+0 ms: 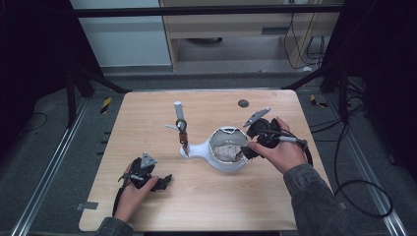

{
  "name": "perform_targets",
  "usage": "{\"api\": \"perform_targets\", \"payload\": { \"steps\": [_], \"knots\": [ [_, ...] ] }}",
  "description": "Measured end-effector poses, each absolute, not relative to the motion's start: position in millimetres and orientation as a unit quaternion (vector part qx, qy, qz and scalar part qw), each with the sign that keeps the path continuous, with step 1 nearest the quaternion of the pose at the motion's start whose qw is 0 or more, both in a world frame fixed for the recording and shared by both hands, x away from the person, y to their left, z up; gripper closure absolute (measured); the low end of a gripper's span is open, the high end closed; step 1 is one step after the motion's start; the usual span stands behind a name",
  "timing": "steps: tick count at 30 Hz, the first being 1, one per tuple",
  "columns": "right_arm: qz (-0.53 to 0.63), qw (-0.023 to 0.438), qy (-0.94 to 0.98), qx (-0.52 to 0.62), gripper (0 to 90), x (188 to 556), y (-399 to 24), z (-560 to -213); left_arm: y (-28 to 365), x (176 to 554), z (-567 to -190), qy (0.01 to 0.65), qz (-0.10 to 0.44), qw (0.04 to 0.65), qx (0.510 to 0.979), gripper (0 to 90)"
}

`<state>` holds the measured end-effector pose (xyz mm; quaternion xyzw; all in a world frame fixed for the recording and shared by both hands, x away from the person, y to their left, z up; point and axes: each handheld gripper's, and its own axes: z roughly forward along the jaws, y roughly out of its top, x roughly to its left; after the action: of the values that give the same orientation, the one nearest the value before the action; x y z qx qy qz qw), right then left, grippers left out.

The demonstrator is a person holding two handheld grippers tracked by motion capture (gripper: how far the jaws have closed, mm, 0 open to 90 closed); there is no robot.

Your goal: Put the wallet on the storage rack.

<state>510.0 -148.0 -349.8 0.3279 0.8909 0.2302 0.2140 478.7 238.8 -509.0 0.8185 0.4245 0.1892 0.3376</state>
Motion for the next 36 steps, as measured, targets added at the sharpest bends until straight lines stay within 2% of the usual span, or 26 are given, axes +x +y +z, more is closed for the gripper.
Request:
{"api": "perform_targets", "payload": {
  "steps": [15, 25, 36],
  "knots": [
    [0.28, 0.237, 0.865, 0.342, 11.1, 501.6, -170.6, -353.6, 238.5, 478.9, -509.0, 0.424, 0.189, 0.337, 0.819, 0.0],
    [0.295, 0.223, 0.848, 0.38, 10.8, 504.4, -185.3, -367.7, 238.3, 478.7, -509.0, 0.423, 0.189, 0.337, 0.82, 0.0],
    [0.312, 0.206, 0.82, 0.434, 6.1, 505.4, -207.5, -382.8, 238.1, 478.6, -509.0, 0.423, 0.188, 0.338, 0.819, 0.0]
  ]
}}
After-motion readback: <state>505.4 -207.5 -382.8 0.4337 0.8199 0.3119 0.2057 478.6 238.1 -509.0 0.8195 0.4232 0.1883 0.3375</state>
